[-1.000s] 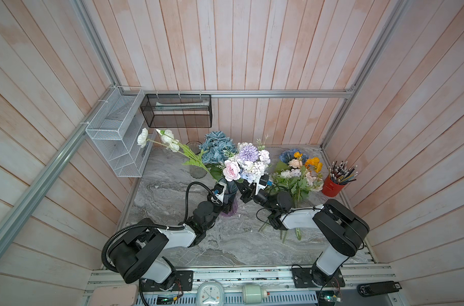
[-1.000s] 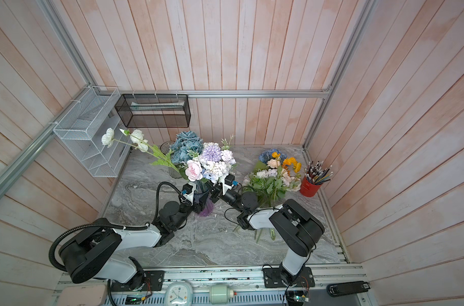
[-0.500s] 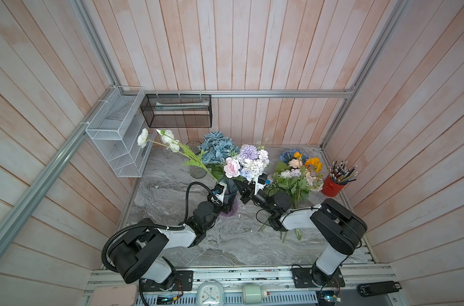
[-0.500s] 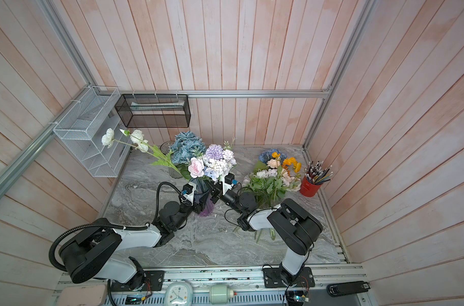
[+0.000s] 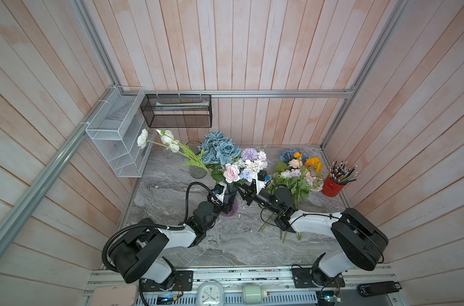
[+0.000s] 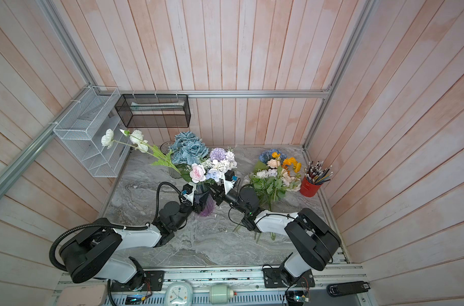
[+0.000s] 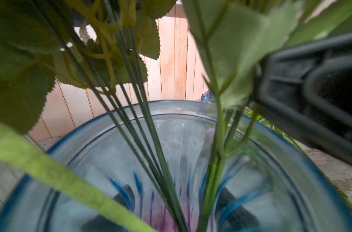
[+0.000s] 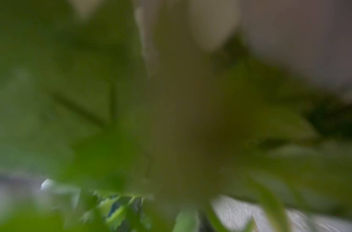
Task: Arrange flowers in a vase
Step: Place the flowers into the vase.
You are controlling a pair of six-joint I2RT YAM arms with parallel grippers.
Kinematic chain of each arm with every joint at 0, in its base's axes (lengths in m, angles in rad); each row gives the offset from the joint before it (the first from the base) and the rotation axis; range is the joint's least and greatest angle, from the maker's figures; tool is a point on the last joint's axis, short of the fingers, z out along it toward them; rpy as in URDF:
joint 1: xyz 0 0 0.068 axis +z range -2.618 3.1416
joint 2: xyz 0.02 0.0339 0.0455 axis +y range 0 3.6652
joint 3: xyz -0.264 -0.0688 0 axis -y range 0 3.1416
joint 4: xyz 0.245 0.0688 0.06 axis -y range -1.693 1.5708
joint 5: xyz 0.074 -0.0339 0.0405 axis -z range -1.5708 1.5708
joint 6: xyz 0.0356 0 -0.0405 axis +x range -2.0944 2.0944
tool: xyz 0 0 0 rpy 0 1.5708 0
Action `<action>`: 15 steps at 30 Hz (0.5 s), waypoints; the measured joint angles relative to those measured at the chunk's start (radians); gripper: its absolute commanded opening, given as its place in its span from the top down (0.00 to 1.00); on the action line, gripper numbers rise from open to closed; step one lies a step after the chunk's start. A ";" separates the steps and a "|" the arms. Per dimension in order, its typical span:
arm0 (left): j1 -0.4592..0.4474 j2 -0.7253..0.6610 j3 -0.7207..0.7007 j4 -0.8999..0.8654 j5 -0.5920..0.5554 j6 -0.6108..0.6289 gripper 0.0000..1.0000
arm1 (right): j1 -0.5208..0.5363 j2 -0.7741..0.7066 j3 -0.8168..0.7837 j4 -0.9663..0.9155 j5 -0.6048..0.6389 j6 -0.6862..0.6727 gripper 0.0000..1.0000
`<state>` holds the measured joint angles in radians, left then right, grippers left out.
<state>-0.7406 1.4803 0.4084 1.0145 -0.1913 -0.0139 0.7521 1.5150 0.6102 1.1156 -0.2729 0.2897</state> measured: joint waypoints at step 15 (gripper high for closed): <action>0.000 0.000 0.000 0.000 -0.001 0.000 1.00 | -0.025 -0.251 -0.023 -0.464 -0.063 -0.036 0.55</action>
<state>-0.7406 1.4803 0.4084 1.0142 -0.1921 -0.0139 0.7269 1.2640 0.5873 0.6514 -0.3359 0.2539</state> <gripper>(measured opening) 0.689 0.448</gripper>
